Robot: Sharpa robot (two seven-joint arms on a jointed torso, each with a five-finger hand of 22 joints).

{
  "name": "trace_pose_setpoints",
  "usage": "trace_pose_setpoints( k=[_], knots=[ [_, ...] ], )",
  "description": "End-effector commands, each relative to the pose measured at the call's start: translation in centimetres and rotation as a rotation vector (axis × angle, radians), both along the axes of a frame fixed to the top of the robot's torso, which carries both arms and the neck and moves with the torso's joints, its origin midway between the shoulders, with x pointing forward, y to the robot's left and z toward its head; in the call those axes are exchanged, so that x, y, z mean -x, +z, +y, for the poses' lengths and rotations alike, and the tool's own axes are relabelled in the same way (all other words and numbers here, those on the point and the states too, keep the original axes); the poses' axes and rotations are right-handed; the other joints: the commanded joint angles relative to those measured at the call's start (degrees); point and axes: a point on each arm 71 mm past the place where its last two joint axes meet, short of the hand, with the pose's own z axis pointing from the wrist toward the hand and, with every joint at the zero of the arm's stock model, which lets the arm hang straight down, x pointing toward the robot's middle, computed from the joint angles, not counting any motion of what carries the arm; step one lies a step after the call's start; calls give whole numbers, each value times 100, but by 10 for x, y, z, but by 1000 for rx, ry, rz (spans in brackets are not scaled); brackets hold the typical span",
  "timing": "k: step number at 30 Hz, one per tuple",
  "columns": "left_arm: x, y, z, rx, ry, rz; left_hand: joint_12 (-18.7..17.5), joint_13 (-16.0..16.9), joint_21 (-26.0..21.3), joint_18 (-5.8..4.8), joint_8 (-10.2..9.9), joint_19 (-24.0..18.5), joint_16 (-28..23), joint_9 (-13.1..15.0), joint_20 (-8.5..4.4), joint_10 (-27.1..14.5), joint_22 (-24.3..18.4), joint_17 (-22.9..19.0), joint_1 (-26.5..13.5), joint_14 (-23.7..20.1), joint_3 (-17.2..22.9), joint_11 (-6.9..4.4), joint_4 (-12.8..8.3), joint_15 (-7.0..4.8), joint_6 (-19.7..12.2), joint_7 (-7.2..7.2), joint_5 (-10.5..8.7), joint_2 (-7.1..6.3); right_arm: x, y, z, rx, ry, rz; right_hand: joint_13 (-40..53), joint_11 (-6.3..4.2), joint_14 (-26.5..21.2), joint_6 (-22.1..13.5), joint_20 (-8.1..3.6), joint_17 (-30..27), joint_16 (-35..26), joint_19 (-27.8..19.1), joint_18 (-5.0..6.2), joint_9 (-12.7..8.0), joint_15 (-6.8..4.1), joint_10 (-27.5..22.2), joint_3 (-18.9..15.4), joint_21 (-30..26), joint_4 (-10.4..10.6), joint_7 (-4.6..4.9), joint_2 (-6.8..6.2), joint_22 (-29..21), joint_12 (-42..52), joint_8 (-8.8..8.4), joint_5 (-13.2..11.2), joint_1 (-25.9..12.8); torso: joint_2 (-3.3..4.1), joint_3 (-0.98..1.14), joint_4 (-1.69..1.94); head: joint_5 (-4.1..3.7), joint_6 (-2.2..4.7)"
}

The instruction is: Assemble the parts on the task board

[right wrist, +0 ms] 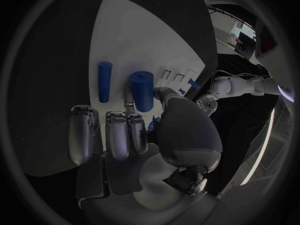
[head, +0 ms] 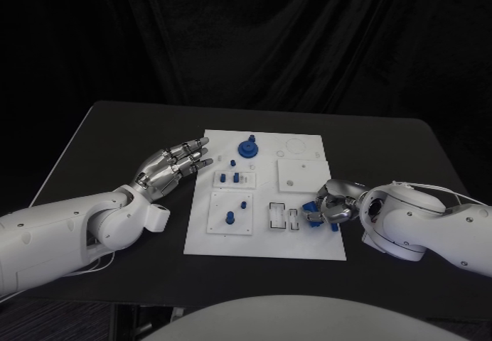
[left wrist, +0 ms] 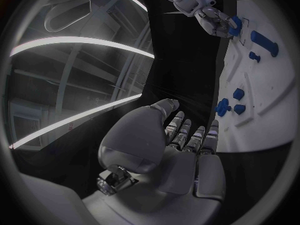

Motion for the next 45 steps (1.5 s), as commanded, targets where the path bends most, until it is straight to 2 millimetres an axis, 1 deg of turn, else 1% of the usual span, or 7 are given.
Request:
trace_pose_setpoints(
  k=[1, 10, 19, 26, 36, 42, 45],
  knots=[
    [1, 3, 0, 42, -1, -36, 20, 7, -22, 4, 21, -12, 18, 8, 15, 1, 3, 1, -21, 32, 37, 43, 0, 11, 21, 17, 25, -21, 2, 3, 2, -150, -74, -21, 1509, -47, 501, -9, -33, 1043, -12, 323, -22, 98, -47, 609, 601, 2, -540, -54, 77, 1242, 15, 59, 184, 115, 3, 3, -11, 16, -1],
    [2, 2, 0, 42, -2, -32, 20, 7, -22, 4, 21, -12, 18, 8, 15, 1, 3, 1, -21, 32, 37, 43, 0, 11, 21, 17, 25, -21, 10, 9, 15, -283, -84, -2, 1509, -52, 495, 29, -36, 1002, -28, 315, -11, 130, -50, 609, 643, -36, -430, -64, 136, 1226, 15, 65, -355, -242, 2, 10, -8, 11, -1],
    [2, 1, -1, 44, -6, -30, 19, 7, -20, 5, 20, -8, 19, 8, 16, -1, 6, 2, -22, 33, 49, 46, 5, 15, 22, 23, 28, -19, 10, 5, 28, -287, -44, 45, 1509, -25, 483, 8, -21, 942, -54, 299, -1, 136, -29, 609, 529, -78, -215, -35, 204, 1211, 15, 11, -1301, -604, 6, 3, 0, -2, -1],
    [2, 1, -2, 43, -6, -29, 19, 7, -19, 5, 19, -5, 20, 7, 16, -2, 11, 2, -22, 35, 53, 47, 6, 17, 17, 24, 29, -19, 8, 3, 37, -285, -20, 60, 1509, -18, 479, 16, -14, 922, -63, 291, 5, 143, -23, 609, 454, -100, -119, -27, 249, 1203, 15, 4, -1467, -711, 0, -10, 0, -13, -1],
    [2, 0, -2, 42, -9, -26, 20, 7, -18, 5, 20, -3, 21, 7, 16, -1, 13, 3, -23, 37, 55, 48, 7, 18, 19, 25, 30, -18, 6, -1, 42, -261, 4, 94, 1509, -4, 472, -7, 0, 885, -79, 281, 11, 149, -11, 609, 249, -129, 123, -11, 305, 1194, 15, -30, -1946, -943, 5, -5, 0, 12, -1],
    [2, 0, -3, 42, -11, -25, 20, 7, -18, 5, 20, -3, 21, 7, 16, -1, 13, 3, -23, 37, 55, 48, 7, 18, 19, 25, 30, -18, 5, -2, 43, -253, 6, 103, 1509, 0, 468, -13, 5, 862, -89, 277, 15, 154, -7, 609, 37, -146, 339, -10, 382, 1190, 15, -52, -2526, -1174, 4, -2, 1, 9, -1],
    [2, 0, -3, 42, -11, -24, 20, 7, -18, 5, 20, -3, 21, 7, 16, -1, 13, 3, -23, 37, 55, 48, 7, 18, 19, 25, 30, -18, 5, -3, 43, -245, 8, 112, 1509, -1, 468, -18, 5, 860, -90, 275, 17, 155, -6, 609, -7, -154, 336, -8, 393, 1187, 15, -57, -2621, -1206, 7, 3, -9, 19, -1]
  ],
)
